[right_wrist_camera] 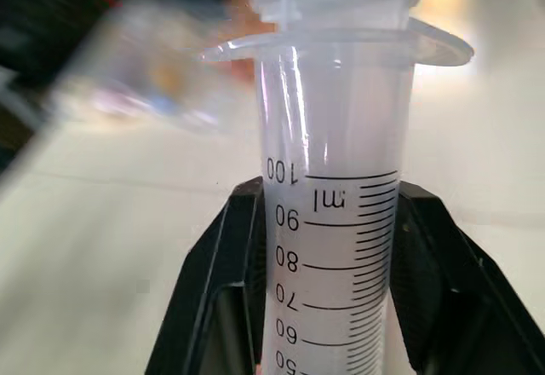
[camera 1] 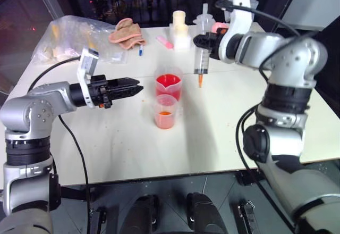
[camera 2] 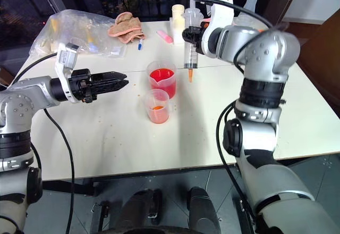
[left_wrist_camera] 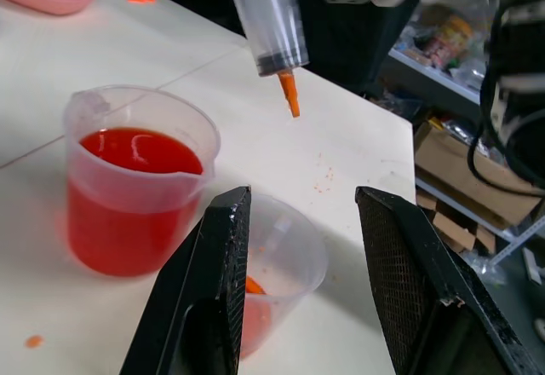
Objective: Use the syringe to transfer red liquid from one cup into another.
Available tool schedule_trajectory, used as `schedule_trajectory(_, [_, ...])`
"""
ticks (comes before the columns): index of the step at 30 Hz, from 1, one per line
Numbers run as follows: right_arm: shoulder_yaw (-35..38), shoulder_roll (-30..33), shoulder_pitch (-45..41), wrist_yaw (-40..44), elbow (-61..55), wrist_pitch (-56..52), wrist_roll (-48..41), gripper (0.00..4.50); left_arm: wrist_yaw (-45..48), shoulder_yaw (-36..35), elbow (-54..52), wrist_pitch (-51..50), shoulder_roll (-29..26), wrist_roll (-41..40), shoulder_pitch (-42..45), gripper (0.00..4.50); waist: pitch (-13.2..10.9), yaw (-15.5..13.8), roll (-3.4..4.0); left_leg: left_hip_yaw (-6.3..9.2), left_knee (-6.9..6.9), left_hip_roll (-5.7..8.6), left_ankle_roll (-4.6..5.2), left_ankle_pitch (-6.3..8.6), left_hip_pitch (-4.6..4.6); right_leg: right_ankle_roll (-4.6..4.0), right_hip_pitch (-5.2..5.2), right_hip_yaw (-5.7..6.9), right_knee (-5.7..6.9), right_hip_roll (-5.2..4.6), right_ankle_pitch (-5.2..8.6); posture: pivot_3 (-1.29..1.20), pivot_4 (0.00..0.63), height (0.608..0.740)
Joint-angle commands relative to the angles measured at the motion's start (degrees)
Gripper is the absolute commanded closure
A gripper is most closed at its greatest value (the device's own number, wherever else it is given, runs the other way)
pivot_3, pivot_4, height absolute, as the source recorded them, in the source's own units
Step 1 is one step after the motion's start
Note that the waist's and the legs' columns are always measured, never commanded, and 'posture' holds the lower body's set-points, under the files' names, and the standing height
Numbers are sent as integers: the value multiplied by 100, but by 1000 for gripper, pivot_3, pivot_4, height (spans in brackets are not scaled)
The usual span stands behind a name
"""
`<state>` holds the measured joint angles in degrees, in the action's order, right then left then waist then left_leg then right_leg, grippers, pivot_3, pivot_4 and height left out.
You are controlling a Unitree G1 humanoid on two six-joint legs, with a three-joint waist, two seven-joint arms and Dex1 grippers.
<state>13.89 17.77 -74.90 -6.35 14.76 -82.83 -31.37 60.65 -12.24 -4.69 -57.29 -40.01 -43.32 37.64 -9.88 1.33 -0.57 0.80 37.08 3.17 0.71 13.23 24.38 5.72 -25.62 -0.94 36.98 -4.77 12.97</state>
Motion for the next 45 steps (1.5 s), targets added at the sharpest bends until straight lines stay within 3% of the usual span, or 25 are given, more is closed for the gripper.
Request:
schedule_trajectory(1, [-1014,328,-691,201,1289,-519,681,3155,22,28,-264,176,-139,-52,-70,2439,0,25,0,-4,-1,0,0,0,0,-5,-1,-1,1,0,3,0,150,740])
schedule_trajectory(4, [-1547,353,-983,514,2368,-473,1066,3155,-11,54,-211,274,-146,-20,-74,2439,0,75,-1,-5,-5,0,1,0,0,-20,-1,0,-2,1,11,0,150,740])
schedule_trajectory(10, [-2512,119,-985,1520,3957,787,1862,3155,-52,106,-322,424,-222,11,-166,2439,0,131,0,-9,-2,1,3,0,0,-1,3,0,-3,7,1,0,150,740])
schedule_trajectory(22, [-2666,-428,-964,2356,5357,1716,2786,3155,-218,37,-470,358,-371,-165,-229,2439,0,130,0,-6,-3,0,1,0,-1,0,1,1,0,13,1,0,150,740])
schedule_trajectory(28, [-2550,-468,-977,2480,5382,1940,3006,137,-350,-56,-498,185,-266,-492,-135,2414,0,133,0,-4,-5,0,-1,1,-1,-1,0,1,0,13,1,0,150,740])
schedule_trajectory(30, [-2569,-424,-995,2686,5334,1927,3052,59,-427,-98,-488,132,-246,-619,-105,2414,0,132,0,-4,-4,0,-1,1,-1,-1,0,1,0,12,1,0,150,740])
schedule_trajectory(36, [-2742,37,-1044,3375,4520,1505,3187,59,-459,-2,-594,199,-308,-663,-137,2414,-1,120,2,-4,-4,1,-1,1,0,-1,0,1,-1,12,1,0,150,740])
schedule_trajectory(41, [-3052,988,-479,3779,2085,294,3059,59,-379,-45,-563,177,-399,-715,-180,2414,-2,101,1,1,-3,3,0,2,2,-1,1,5,-7,8,1,0,150,740])
schedule_trajectory(45, [-2781,1812,206,3959,45,-494,2698,59,-297,-61,-540,171,-514,-734,-209,2414,-2,103,1,6,-6,2,0,2,2,-1,6,8,-13,8,2,0,150,740])
